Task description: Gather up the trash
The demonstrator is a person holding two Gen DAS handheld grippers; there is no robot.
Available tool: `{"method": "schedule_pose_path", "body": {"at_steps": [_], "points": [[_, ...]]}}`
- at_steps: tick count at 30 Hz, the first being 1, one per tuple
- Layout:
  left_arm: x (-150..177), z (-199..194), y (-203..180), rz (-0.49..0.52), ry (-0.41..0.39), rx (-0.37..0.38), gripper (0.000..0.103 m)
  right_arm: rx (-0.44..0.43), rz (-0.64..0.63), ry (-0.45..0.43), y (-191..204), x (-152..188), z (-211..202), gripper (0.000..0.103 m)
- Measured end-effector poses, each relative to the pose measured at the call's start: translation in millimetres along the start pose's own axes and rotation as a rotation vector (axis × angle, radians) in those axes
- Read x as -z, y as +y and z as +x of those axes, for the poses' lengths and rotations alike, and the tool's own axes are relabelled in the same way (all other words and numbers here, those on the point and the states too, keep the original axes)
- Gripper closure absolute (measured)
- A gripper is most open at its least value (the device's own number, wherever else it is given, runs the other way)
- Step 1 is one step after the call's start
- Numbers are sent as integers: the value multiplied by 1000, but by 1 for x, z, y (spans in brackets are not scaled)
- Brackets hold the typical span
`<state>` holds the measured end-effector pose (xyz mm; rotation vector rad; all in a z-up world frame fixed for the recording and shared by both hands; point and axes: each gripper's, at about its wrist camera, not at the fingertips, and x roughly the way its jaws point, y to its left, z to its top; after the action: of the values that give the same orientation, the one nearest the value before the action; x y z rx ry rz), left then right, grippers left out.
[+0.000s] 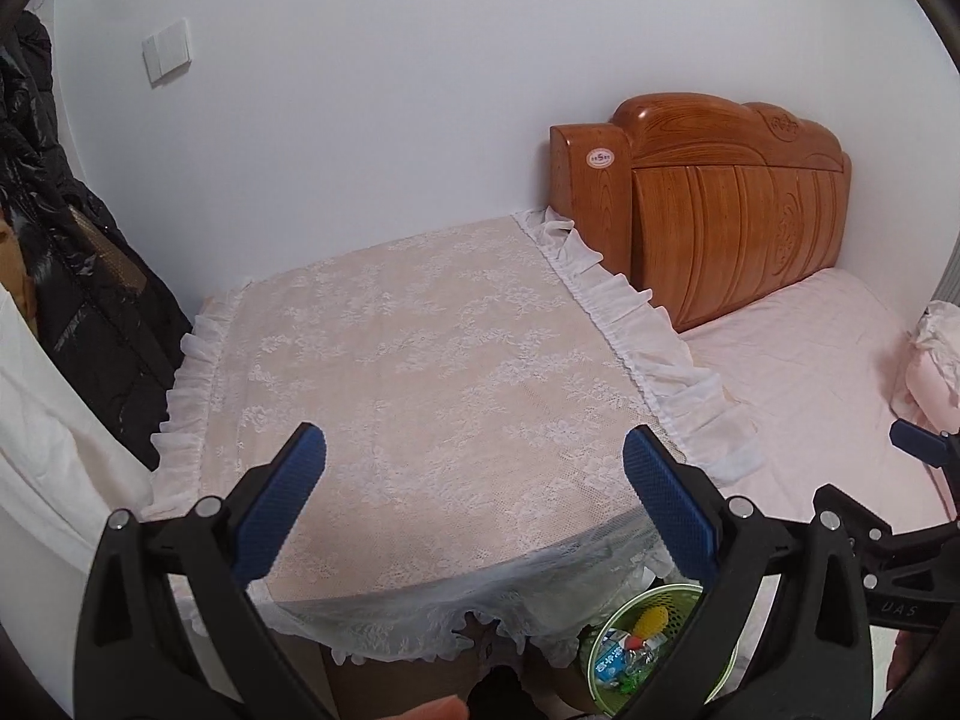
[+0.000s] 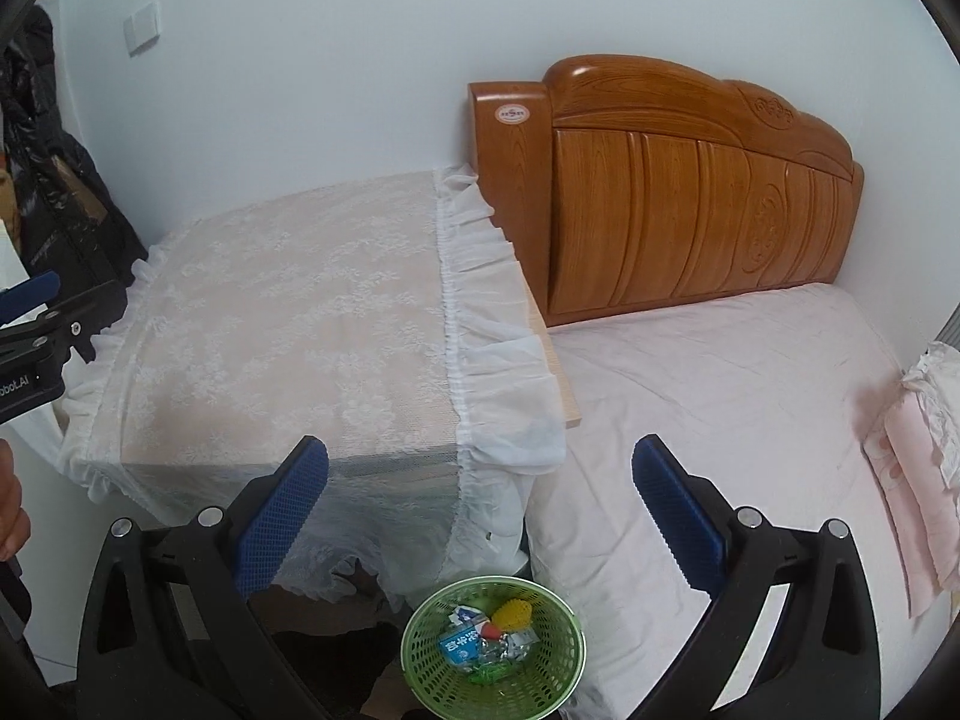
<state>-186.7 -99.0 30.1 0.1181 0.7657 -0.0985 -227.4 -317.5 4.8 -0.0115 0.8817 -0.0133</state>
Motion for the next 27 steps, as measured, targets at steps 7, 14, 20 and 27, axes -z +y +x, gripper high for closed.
{"method": "schedule_pose_path", "body": {"at_steps": [7, 14, 20, 27], "points": [[-3, -6, 26, -69, 16, -30, 8, -19, -71, 3, 37, -4, 1, 2], [-11, -21, 43, -108, 0, -101, 8, -22, -134, -65, 62, -18, -17, 2], [-8, -25, 46, -118, 12, -108, 8, -48, -148, -64, 67, -28, -19, 2], [-6, -23, 48, -138, 27, -97, 8, -57, -155, -55, 69, -30, -20, 2]]}}
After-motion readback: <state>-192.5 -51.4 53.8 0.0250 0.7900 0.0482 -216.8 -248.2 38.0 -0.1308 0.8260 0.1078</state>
